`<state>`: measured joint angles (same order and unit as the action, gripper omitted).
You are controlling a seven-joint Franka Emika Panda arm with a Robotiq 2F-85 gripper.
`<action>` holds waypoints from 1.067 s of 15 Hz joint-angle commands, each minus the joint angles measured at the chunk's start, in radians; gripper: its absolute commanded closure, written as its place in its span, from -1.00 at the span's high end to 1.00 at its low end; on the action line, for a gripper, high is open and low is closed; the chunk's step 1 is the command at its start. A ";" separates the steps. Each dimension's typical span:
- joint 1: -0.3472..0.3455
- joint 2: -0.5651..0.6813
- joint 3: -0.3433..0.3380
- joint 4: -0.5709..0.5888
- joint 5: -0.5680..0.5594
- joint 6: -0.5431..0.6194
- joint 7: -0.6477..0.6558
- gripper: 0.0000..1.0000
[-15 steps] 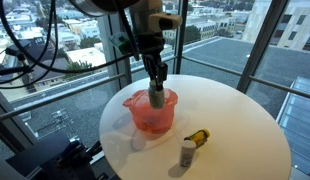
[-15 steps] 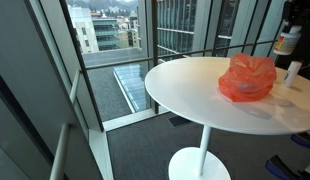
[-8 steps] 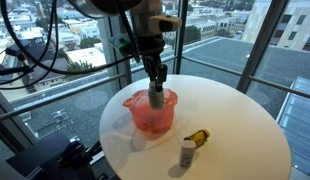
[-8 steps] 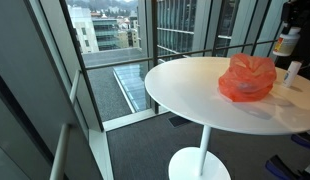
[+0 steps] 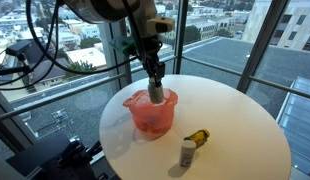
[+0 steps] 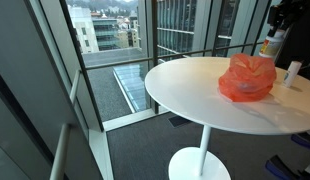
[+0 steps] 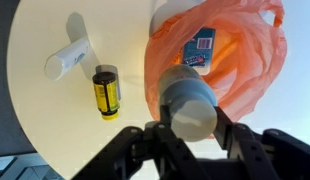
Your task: Put the white bottle inside the plastic bag
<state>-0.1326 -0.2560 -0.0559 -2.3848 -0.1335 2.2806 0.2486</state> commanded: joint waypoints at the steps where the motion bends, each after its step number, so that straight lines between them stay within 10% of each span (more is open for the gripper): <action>1: 0.020 0.040 0.009 0.002 0.019 0.060 -0.010 -0.61; 16: 0.083 0.222 0.019 -0.048 0.143 0.217 -0.024 -0.61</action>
<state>-0.0558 -0.0523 -0.0407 -2.4248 -0.0181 2.4598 0.2431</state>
